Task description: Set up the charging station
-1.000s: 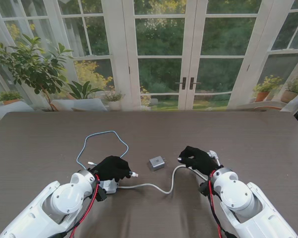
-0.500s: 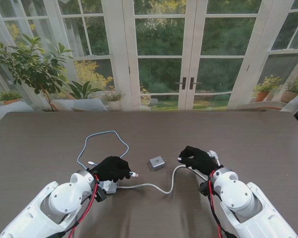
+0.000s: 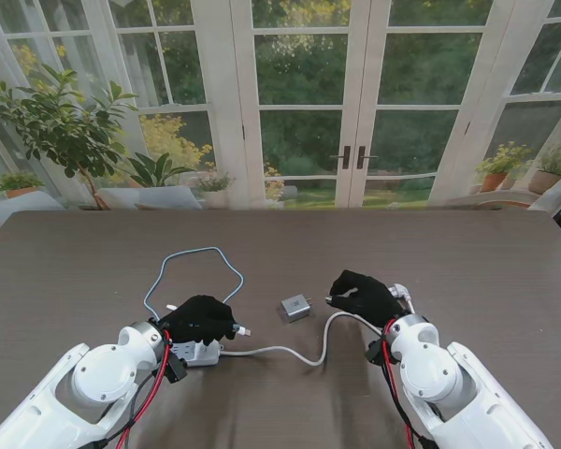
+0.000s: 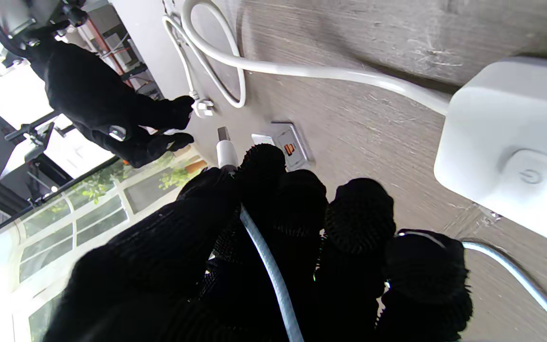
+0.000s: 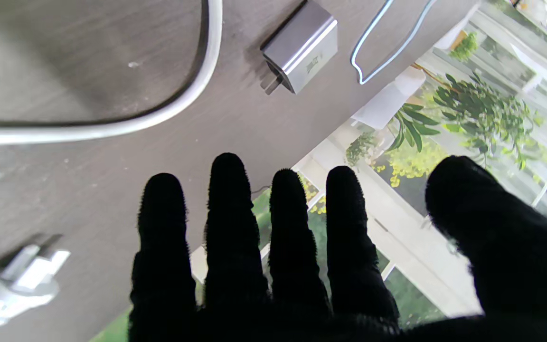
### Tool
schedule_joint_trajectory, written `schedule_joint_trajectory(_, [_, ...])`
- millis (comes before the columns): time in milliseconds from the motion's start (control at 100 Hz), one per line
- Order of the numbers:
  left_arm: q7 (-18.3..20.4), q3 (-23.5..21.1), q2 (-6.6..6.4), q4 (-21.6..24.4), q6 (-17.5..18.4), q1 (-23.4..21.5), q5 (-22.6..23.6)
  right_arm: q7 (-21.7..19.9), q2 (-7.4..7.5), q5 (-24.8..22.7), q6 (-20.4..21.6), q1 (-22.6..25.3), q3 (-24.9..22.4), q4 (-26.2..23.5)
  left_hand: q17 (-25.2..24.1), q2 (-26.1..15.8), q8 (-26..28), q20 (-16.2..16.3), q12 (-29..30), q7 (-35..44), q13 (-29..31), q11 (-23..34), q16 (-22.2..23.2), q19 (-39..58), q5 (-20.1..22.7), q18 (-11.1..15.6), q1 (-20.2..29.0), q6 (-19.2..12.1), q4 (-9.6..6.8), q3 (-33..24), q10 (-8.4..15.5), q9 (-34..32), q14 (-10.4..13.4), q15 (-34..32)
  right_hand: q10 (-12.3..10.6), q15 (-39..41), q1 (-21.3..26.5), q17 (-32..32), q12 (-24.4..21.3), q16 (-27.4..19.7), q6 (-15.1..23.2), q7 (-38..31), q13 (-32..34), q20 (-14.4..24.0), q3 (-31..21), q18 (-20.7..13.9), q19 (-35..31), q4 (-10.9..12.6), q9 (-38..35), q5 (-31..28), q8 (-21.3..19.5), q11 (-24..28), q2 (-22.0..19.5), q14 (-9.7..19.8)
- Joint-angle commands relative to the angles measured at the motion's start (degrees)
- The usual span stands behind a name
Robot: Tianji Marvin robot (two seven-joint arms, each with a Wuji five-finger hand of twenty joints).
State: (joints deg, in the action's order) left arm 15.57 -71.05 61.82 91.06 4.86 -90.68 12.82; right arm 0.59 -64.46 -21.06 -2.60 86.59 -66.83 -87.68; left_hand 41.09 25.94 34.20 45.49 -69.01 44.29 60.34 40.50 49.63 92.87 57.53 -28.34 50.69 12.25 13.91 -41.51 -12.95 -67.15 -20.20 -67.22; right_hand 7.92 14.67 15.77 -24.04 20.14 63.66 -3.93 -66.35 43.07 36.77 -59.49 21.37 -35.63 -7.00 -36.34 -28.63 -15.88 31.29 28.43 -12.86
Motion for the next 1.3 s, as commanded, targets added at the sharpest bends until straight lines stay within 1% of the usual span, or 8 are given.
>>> schedule_joint_trajectory(0, [1.09,-0.42,-0.18,0.25,0.32,-0.46,-0.11,-0.41,-0.61,-1.54,0.73,-1.1,0.96,0.08,-0.42,-1.88,2.16,1.23,-1.31,6.43,-0.96,-1.22,1.05,3.1,0.65,1.04,4.59,-4.21,-0.45,-3.8,0.61,1.23,-0.42,-0.87,-1.22,0.69,0.17,-0.19,-0.02,-43.6,1.53,23.46,0.82,0.49,-0.13,-0.58,0.76,-0.06,0.27,-0.19,0.06,-0.05,2.26,1.17])
schedule_joint_trajectory(140, [-0.04,-0.86,0.17,-0.49,1.2,-0.82,-1.19,1.81,-0.65,-6.24,1.63,-3.63,3.73,1.74,-0.19,-1.76,2.3,2.06,-1.99,6.6,-1.14,-0.84,1.5,3.94,0.64,1.84,4.72,-4.29,-0.42,-3.95,0.45,1.35,-0.35,-1.94,-2.21,1.12,1.11,-1.05,0.06,-43.58,2.16,22.64,1.18,0.5,-1.21,-1.21,-0.12,-0.68,0.51,0.01,-0.35,0.52,6.8,1.87])
schedule_joint_trajectory(280, [-0.94,-1.04,0.48,-1.55,1.95,-1.06,-2.41,3.08,-0.51,-10.5,2.6,-6.61,6.73,4.19,-0.31,-1.67,2.29,2.48,-2.24,6.65,-1.46,-0.61,1.74,3.96,0.72,1.62,4.81,-4.26,-0.46,-4.01,0.26,1.37,-0.7,-2.37,-3.38,1.5,1.26,-1.78,0.03,-43.69,2.99,21.93,1.47,0.33,-2.9,-2.02,-1.5,-1.57,1.03,0.83,-0.73,1.06,10.57,2.65])
schedule_joint_trajectory(450, [-1.72,-1.53,0.9,-2.44,2.94,-1.59,-4.94,4.86,-0.57,-14.07,3.85,-10.37,10.51,7.94,-0.84,-1.55,2.09,2.81,-2.49,6.38,-1.96,-0.65,1.96,3.62,0.67,1.78,5.1,-4.01,-0.57,-4.05,-0.17,1.52,-1.28,-2.5,-4.58,2.34,1.89,-2.73,-0.03,-43.61,3.58,21.13,2.14,-0.09,-5.51,-2.83,-3.87,-2.43,1.74,1.91,-1.13,1.73,15.15,3.25])
schedule_joint_trajectory(670, [-1.74,-2.27,0.94,-2.6,4.11,-2.32,-5.97,6.44,-0.21,-19.57,5.75,-15.35,15.59,12.87,-1.64,-1.43,1.81,3.28,-2.74,5.76,-2.16,-0.93,2.13,3.07,1.01,1.81,5.32,-4.32,-0.81,-3.88,-0.26,1.5,-1.56,-2.48,-5.92,4.96,2.06,-2.7,0.04,-42.61,4.53,20.01,3.9,-2.11,-9.25,-4.61,-11.92,-3.73,2.48,2.59,-1.65,2.94,21.14,4.47])
schedule_joint_trajectory(950, [-2.0,-2.51,1.02,-2.83,5.14,-2.47,-6.4,7.5,-0.05,-23.28,5.24,-19.27,20.68,16.29,-1.52,-1.26,1.88,4.16,-3.22,5.1,-1.92,-1.45,2.45,3.27,1.34,2.48,5.26,-4.61,-0.92,-3.98,-0.26,1.16,-1.42,-2.87,-6.51,8.4,1.42,-2.6,0.09,-40.9,4.05,21.11,4.86,-4.31,-10.15,-6.14,-19.49,-4.21,6.36,6.37,-1.01,3.38,24.04,5.69])
schedule_joint_trajectory(1140, [-2.0,-2.55,1.08,-2.83,5.06,-2.44,-6.9,7.29,-0.18,-24.59,2.32,-21.47,24.07,17.57,-1.05,-1.61,1.69,4.82,-2.86,4.21,-1.45,-1.77,2.73,3.67,1.24,2.31,5.53,-4.16,-1.12,-3.29,-0.68,0.69,-1.8,-3.47,-5.81,10.43,0.43,-2.55,0.05,-39.92,2.38,22.28,4.52,-4.97,-9.34,-6.64,-22.0,-4.13,7.06,8.54,-0.21,3.48,23.15,5.83])
schedule_joint_trajectory(1290, [-1.56,-2.71,0.92,-2.68,4.75,-2.23,-6.36,9.49,-1.04,-24.83,0.43,-24.03,27.64,20.42,-0.72,-1.9,1.7,5.14,-2.31,3.7,-1.18,-1.88,2.77,3.82,1.18,2.16,5.8,-3.92,-1.32,-2.61,-0.94,0.54,-1.83,-3.68,-5.21,11.01,-0.04,-3.07,0.18,-39.81,1.62,22.0,5.3,-5.23,-9.07,-6.5,-22.65,-4.03,5.58,7.56,-0.18,3.91,22.47,5.77])
